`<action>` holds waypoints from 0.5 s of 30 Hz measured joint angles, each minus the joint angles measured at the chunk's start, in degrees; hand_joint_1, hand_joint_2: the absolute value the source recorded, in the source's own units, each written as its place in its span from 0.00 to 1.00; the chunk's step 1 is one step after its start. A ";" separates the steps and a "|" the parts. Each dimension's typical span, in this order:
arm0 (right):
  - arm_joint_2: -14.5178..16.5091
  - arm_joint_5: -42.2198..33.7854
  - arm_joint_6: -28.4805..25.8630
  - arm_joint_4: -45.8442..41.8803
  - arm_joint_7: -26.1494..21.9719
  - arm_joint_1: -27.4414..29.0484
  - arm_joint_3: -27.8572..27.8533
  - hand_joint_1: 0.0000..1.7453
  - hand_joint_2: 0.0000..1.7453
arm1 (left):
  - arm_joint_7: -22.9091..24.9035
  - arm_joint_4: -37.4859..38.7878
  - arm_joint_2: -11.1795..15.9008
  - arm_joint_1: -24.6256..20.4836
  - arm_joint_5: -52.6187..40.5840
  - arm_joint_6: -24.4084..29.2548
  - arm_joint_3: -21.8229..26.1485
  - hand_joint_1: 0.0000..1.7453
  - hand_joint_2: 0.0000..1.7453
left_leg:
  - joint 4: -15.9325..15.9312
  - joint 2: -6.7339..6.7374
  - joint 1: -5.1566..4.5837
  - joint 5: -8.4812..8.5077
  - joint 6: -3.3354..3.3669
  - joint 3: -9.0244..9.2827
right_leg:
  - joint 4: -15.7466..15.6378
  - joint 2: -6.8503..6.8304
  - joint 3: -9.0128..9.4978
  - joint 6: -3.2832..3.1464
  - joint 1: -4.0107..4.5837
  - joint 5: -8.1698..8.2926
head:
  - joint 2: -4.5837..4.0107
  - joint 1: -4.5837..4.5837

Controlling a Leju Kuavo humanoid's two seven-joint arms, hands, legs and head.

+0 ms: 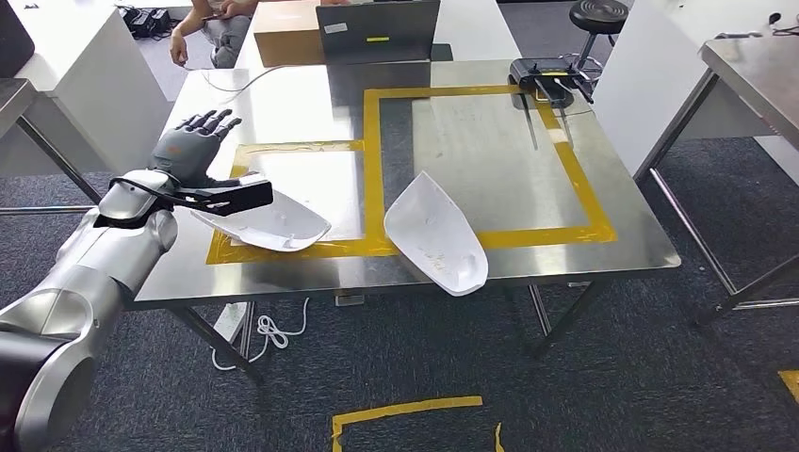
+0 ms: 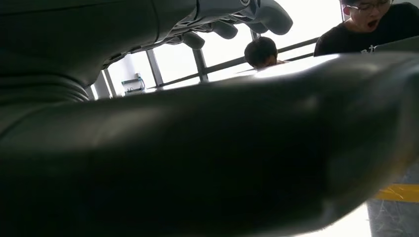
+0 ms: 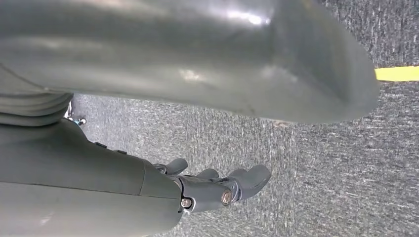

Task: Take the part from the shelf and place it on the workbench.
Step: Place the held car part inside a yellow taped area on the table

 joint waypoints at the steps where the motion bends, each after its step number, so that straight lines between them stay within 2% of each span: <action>1: 0.00 0.00 0.01 0.00 -0.01 -0.03 0.00 0.00 0.00 | -0.02 0.00 -0.09 0.00 -0.02 0.04 0.00 0.00 0.00 | 0.44 0.00 0.23 -0.05 -0.29 -0.37 | -3.29 -0.08 1.98 0.36 -0.33 1.64 | 0.00 0.00; 2: -0.01 0.00 0.01 0.00 -0.02 -0.09 0.00 0.00 0.00 | -0.03 -0.01 -0.17 -0.06 -0.04 0.07 0.00 0.00 0.00 | 0.95 0.00 0.44 -0.16 -0.67 -0.76 | -7.22 -0.15 4.20 0.74 -0.56 2.71 | 0.00 0.01; 4: 0.10 -0.05 0.01 0.00 -0.01 -0.18 -0.01 0.00 0.00 | 0.06 -0.03 -0.33 -0.26 -0.28 0.11 0.01 0.00 0.00 | 1.86 -0.05 0.57 -0.36 -1.62 -1.50 | -12.08 0.14 6.91 0.56 -0.54 3.97 | 0.00 0.08; 6: 0.24 -0.11 0.07 0.00 0.06 -0.24 -0.03 0.00 0.00 | 0.22 -0.04 -0.55 -0.57 -0.57 0.09 0.01 0.00 0.00 | 2.12 -0.20 0.44 -0.19 -2.50 -1.92 | -12.36 0.50 6.81 -0.65 -0.25 3.86 | 0.00 0.15; 8: 0.29 -0.14 0.14 0.00 0.08 -0.31 -0.04 0.00 0.00 | 0.19 -0.03 -0.79 -0.77 -0.66 0.02 0.02 0.00 0.00 | 2.15 -0.30 0.50 -0.12 -3.23 -2.17 | -12.63 0.38 6.46 -1.77 -0.34 3.94 | 0.00 0.15; 9: 0.32 -0.14 0.15 0.00 0.05 -0.33 -0.04 0.00 0.00 | 0.13 -0.02 -0.84 -0.81 -0.69 -0.03 0.02 0.00 0.00 | 3.00 -0.29 0.56 -1.00 -3.51 -2.59 | -12.79 0.31 6.28 -2.28 -0.36 4.25 | 0.00 0.13; 10: 0.33 -0.12 0.15 0.00 0.04 -0.32 -0.04 0.00 0.00 | 0.06 -0.01 -0.86 -0.84 -0.69 -0.05 0.02 0.00 0.00 | 4.93 -0.28 0.59 -2.64 -3.66 -3.39 | -12.95 0.23 6.06 -2.73 -0.40 4.60 | 0.00 0.09; 12: 0.35 -0.05 0.14 0.00 0.01 -0.27 -0.04 0.00 0.00 | 0.03 0.01 -0.85 -0.91 -0.74 -0.09 0.02 0.00 0.00 | 11.76 -0.24 0.57 -7.24 -3.77 -5.93 | -13.04 0.20 5.41 -3.29 -0.20 5.23 | 0.00 0.04; 13: 0.37 0.01 0.14 0.00 -0.04 -0.24 -0.04 0.00 0.00 | 0.03 0.05 -0.85 -0.89 -0.84 -0.09 0.02 0.00 0.00 | 15.33 -0.25 0.55 -8.96 -3.75 -7.12 | -13.03 0.20 5.01 -3.42 -0.03 5.53 | 0.00 0.04; 14: 0.39 0.07 0.14 0.00 -0.08 -0.22 -0.04 0.00 0.00 | 0.04 0.09 -0.85 -0.83 -0.93 -0.09 0.02 0.00 0.00 | 17.63 -0.25 0.51 -9.77 -3.65 -7.67 | -13.02 0.19 4.62 -3.49 0.15 5.81 | 0.00 0.04; 15: 0.42 0.12 0.15 0.00 -0.11 -0.22 -0.04 0.00 0.00 | 0.04 0.14 -0.85 -0.76 -1.03 -0.09 0.02 0.00 0.00 | 18.08 -0.25 0.45 -9.58 -3.44 -7.29 | -13.00 0.19 4.25 -3.52 0.33 6.10 | 0.00 0.04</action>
